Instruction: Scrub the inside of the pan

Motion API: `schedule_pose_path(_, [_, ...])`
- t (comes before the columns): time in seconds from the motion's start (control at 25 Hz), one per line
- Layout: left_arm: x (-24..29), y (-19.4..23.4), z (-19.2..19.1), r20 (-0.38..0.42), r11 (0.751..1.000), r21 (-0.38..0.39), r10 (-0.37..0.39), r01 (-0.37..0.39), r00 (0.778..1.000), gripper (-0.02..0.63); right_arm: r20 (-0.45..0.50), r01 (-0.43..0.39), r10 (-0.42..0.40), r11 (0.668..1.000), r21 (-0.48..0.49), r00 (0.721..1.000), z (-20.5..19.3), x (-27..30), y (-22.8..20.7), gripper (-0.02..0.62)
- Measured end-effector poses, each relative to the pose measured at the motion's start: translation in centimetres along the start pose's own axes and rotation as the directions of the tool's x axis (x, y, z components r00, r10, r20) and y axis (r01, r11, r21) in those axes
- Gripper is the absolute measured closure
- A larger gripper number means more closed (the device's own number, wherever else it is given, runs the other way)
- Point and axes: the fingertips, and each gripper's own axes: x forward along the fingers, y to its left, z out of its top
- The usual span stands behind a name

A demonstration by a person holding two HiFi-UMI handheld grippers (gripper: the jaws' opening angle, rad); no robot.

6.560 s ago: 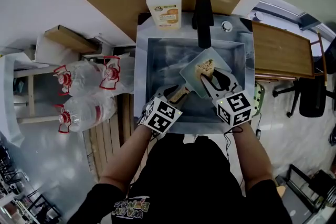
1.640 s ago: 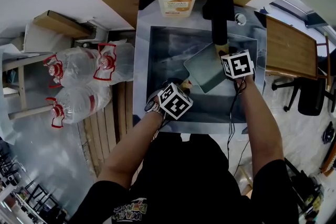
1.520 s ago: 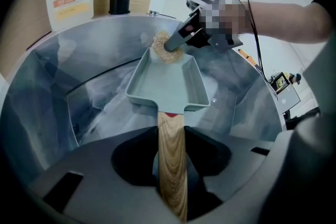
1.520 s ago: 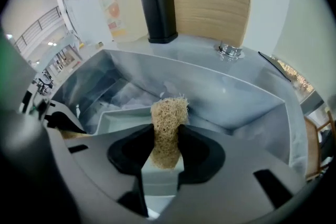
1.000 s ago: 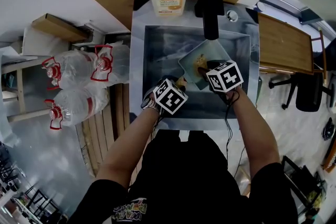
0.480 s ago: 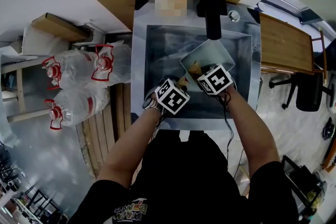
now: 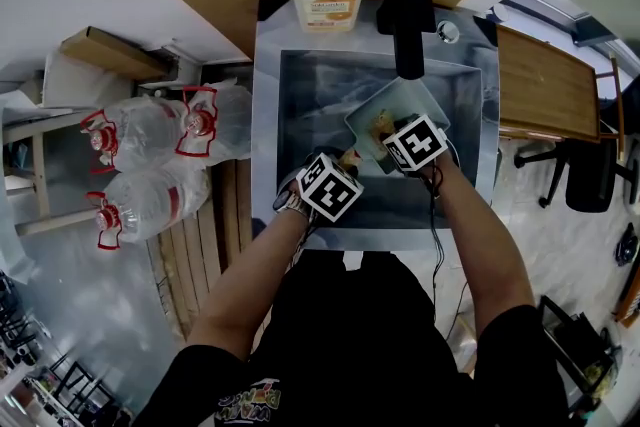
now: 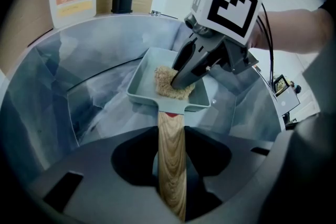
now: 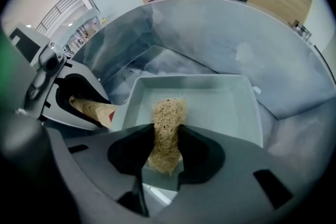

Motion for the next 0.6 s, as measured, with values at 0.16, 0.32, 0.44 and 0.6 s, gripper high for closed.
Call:
schedule_pose_path(0.16, [-0.1,0.0,0.0,0.002,1.000,-0.002,0.000,0.000,1.000,0.443,-0.007,0.055,-0.055,0.998,0.019,0.998,-0.3,-0.4,-2.4,0.449])
schedule_pose_path(0.32, [0.0,0.0,0.0,0.003,1.000,-0.006,-0.004,0.004,1.000,0.443,-0.018,0.098,-0.098,0.995,0.021,0.995,-0.4,-0.6,-4.2,0.449])
schedule_pose_path(0.44, [0.0,0.0,0.0,0.003,1.000,-0.007,-0.003,0.003,1.000,0.443,-0.027,0.135,-0.135,0.991,0.009,0.991,-0.4,-0.8,-5.4,0.449])
schedule_pose_path(0.6, [0.0,0.1,0.0,0.004,1.000,-0.012,-0.005,0.006,1.000,0.443,-0.032,0.187,-0.187,0.982,-0.012,0.982,-0.3,-0.9,-6.9,0.449])
